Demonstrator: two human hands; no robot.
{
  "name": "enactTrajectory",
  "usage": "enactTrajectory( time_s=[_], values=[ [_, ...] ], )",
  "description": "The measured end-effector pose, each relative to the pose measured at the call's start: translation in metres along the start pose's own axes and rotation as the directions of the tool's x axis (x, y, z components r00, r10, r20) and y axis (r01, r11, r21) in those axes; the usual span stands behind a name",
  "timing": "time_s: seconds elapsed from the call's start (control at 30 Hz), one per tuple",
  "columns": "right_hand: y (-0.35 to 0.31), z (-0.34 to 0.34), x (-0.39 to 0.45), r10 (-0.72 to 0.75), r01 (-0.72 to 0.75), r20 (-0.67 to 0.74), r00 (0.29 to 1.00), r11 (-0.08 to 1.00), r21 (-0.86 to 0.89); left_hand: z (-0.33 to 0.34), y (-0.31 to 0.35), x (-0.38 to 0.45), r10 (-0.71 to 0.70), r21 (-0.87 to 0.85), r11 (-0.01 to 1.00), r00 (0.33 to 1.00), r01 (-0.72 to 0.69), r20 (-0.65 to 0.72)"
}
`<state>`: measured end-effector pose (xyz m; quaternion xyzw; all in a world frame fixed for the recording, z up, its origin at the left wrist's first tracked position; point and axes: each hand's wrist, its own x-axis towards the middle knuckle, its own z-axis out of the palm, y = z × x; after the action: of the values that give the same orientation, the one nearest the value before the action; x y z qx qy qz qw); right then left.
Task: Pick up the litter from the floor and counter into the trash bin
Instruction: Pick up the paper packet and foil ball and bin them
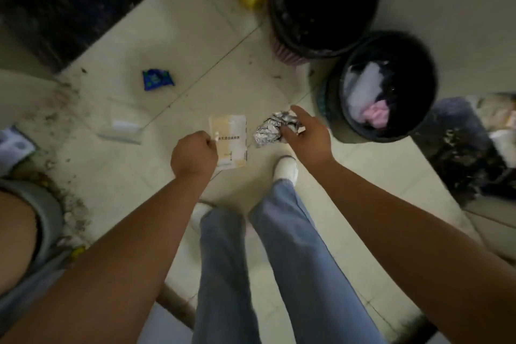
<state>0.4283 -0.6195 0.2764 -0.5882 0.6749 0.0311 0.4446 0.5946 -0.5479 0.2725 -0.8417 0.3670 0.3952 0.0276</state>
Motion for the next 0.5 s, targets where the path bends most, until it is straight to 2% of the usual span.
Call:
enactTrajectory(
  time_s=[0.13, 0.23, 0.37, 0.5],
  values=[
    [0.037, -0.098, 0.013, 0.120, -0.097, -0.143, 0.982, 0.982, 0.160, 0.001, 0.109, -0.015, 0.117, 0.004, 0.993, 0.993, -0.117, 0.007],
    [0.085, -0.160, 0.034, 0.266, -0.225, -0.159, 0.951, 0.945, 0.237, 0.015, 0.185, -0.014, 0.155, -0.004, 0.988, 0.988, -0.155, -0.002],
    [0.145, -0.221, 0.063, 0.382, -0.353, -0.122, 0.916, 0.912, 0.210, 0.045, 0.280, -0.003, 0.088, -0.055, 0.994, 0.996, -0.089, -0.026],
    [0.187, -0.257, 0.102, 0.477, -0.453, -0.061, 0.877, 0.862, 0.228, 0.092, 0.344, 0.010, 0.023, -0.065, 0.998, 0.999, -0.020, 0.047]
  ],
)
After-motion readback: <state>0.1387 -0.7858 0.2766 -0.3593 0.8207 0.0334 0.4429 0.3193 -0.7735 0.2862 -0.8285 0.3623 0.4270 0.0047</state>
